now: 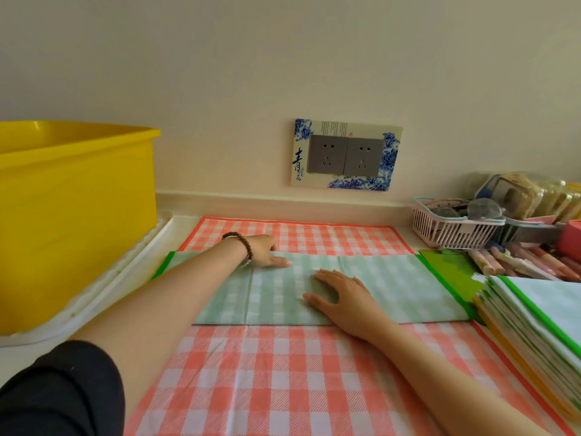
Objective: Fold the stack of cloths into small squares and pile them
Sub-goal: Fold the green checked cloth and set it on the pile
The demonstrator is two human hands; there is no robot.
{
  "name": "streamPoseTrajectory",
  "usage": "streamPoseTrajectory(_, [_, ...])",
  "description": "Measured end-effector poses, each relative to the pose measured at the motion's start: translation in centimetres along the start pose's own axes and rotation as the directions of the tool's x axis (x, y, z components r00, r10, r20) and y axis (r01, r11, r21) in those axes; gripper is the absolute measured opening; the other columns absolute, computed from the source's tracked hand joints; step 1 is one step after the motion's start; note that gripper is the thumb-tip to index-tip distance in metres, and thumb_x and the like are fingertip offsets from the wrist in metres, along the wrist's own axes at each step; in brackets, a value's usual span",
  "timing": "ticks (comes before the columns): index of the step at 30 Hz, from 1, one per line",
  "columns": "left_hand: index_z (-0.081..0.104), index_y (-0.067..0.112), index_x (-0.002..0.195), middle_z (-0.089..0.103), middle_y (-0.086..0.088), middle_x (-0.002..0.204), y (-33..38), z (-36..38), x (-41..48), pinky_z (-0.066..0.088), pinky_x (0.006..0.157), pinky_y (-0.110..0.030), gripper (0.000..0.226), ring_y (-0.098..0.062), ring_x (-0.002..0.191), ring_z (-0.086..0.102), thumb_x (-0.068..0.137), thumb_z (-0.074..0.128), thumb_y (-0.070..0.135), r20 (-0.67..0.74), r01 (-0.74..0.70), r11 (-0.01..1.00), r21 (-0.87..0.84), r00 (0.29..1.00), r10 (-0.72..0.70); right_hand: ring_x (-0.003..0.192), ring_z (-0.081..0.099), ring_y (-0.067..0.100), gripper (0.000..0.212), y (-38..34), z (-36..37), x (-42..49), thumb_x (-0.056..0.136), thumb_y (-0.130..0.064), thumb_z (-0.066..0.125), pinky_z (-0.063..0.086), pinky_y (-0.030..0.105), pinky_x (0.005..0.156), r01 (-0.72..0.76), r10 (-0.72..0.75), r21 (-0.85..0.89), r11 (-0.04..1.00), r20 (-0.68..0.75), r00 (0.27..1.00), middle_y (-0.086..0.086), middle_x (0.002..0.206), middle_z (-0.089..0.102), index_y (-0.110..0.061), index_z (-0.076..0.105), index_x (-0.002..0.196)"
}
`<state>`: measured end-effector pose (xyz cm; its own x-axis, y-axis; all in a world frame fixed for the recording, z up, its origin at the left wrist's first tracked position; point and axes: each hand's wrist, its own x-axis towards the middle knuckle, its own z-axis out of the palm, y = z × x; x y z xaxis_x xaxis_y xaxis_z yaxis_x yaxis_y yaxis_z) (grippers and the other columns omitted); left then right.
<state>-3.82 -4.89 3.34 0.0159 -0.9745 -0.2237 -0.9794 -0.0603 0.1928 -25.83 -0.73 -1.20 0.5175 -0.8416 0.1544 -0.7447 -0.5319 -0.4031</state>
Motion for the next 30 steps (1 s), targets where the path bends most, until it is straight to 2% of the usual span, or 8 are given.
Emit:
streamPoseTrajectory(4, [0.054, 0.002, 0.118, 0.04, -0.007, 0.146, -0.2, -0.5, -0.5, 0.039, 0.099, -0.036, 0.058, -0.027, 0.115, 0.052, 0.091, 0.048, 0.053, -0.001, -0.092, 0.995, -0.042, 0.996, 0.092, 0.133, 0.036, 0.011, 0.06, -0.3, -0.5, -0.4, 0.089, -0.054, 0.049, 0.022, 0.027, 0.112, -0.009, 0.01, 0.066, 0.998, -0.028, 1.0, -0.008, 0.144, 0.042, -0.023, 0.041, 0.14])
streamPoseTrajectory(8, [0.058, 0.003, 0.103, 0.046, 0.006, 0.137, -1.2, -0.6, -2.1, 0.045, 0.053, -0.013, 0.036, -0.027, 0.079, 0.065, 0.093, 0.053, 0.037, -0.158, -0.207, 0.953, -0.219, 0.972, 0.175, 0.129, 0.043, 0.014, 0.058, 0.0, -0.9, -0.1, 0.087, -0.044, 0.059, 0.031, 0.027, 0.109, -0.037, 0.049, 0.194, 0.98, -0.058, 0.997, -0.004, 0.144, 0.043, -0.021, 0.044, 0.137])
streamPoseTrajectory(10, [0.057, 0.001, 0.104, 0.052, 0.004, 0.124, -1.6, -0.5, -3.3, 0.042, 0.047, -0.011, 0.033, -0.019, 0.065, 0.059, 0.095, 0.052, 0.032, -0.243, -0.246, 0.917, -0.314, 0.954, 0.173, 0.135, 0.035, 0.016, 0.06, 0.1, -1.6, 0.1, 0.085, -0.038, 0.064, 0.026, 0.026, 0.109, -0.058, 0.105, 0.277, 0.959, -0.158, 0.982, 0.0, 0.149, 0.035, -0.021, 0.042, 0.138])
streamPoseTrajectory(13, [0.055, 0.012, 0.123, 0.055, 0.002, 0.128, -2.2, 0.1, -5.9, 0.05, 0.071, -0.013, 0.029, -0.009, 0.101, 0.056, 0.097, 0.048, 0.022, -0.373, -0.321, 0.773, -0.547, 0.92, 0.118, 0.142, 0.021, 0.018, 0.064, 0.2, -2.7, 0.1, 0.084, -0.033, 0.067, 0.023, 0.031, 0.11, -0.102, 0.23, 0.45, 0.887, -0.239, 0.943, 0.002, 0.155, 0.018, -0.026, 0.037, 0.14])
streamPoseTrajectory(16, [0.047, 0.011, 0.133, 0.051, 0.0, 0.134, -2.1, 1.6, -8.2, 0.041, 0.092, -0.014, 0.034, -0.007, 0.118, 0.048, 0.099, 0.044, 0.017, -0.39, -0.266, 0.647, -0.715, 0.919, -0.053, 0.13, 0.041, 0.023, 0.059, -0.3, -3.1, -0.3, 0.085, -0.026, 0.067, 0.038, 0.03, 0.099, -0.202, 0.338, 0.762, 0.615, -0.023, 0.941, 0.006, 0.148, 0.032, -0.029, 0.04, 0.137])
streamPoseTrajectory(19, [0.038, 0.002, 0.139, 0.043, -0.024, 0.14, -1.5, 3.2, -9.0, 0.035, 0.103, -0.036, 0.044, -0.036, 0.129, 0.041, 0.099, 0.043, 0.02, -0.307, -0.094, 0.591, -0.801, 0.912, -0.272, 0.094, 0.062, 0.021, 0.051, -1.5, -2.5, -0.9, 0.088, -0.006, 0.06, 0.055, 0.026, 0.069, -0.354, 0.275, 0.909, 0.219, 0.291, 0.916, 0.013, 0.127, 0.054, -0.021, 0.045, 0.134])
streamPoseTrajectory(24, [0.052, -0.006, 0.123, 0.063, -0.013, 0.108, 0.1, 4.6, -9.3, 0.048, 0.072, -0.027, 0.032, -0.022, 0.091, 0.06, 0.096, 0.049, 0.011, -0.103, 0.023, 0.421, -0.907, 0.956, -0.274, 0.078, 0.064, 0.018, 0.052, -0.7, -2.3, -1.4, 0.086, 0.013, 0.051, 0.052, 0.021, 0.049, -0.406, 0.304, 0.851, 0.334, 0.311, 0.901, 0.011, 0.118, 0.058, -0.009, 0.049, 0.134])
streamPoseTrajectory(30, [0.056, -0.004, 0.117, 0.066, -0.015, 0.11, 0.9, 4.9, -9.2, 0.052, 0.084, -0.033, 0.028, -0.023, 0.095, 0.064, 0.092, 0.055, 0.009, -0.01, 0.092, 0.452, -0.887, 0.976, -0.218, 0.085, 0.066, 0.021, 0.054, 0.4, -3.2, -1.7, 0.088, 0.008, 0.051, 0.054, 0.028, 0.057, -0.429, 0.325, 0.778, 0.46, 0.302, 0.896, 0.008, 0.127, 0.055, -0.016, 0.048, 0.136])
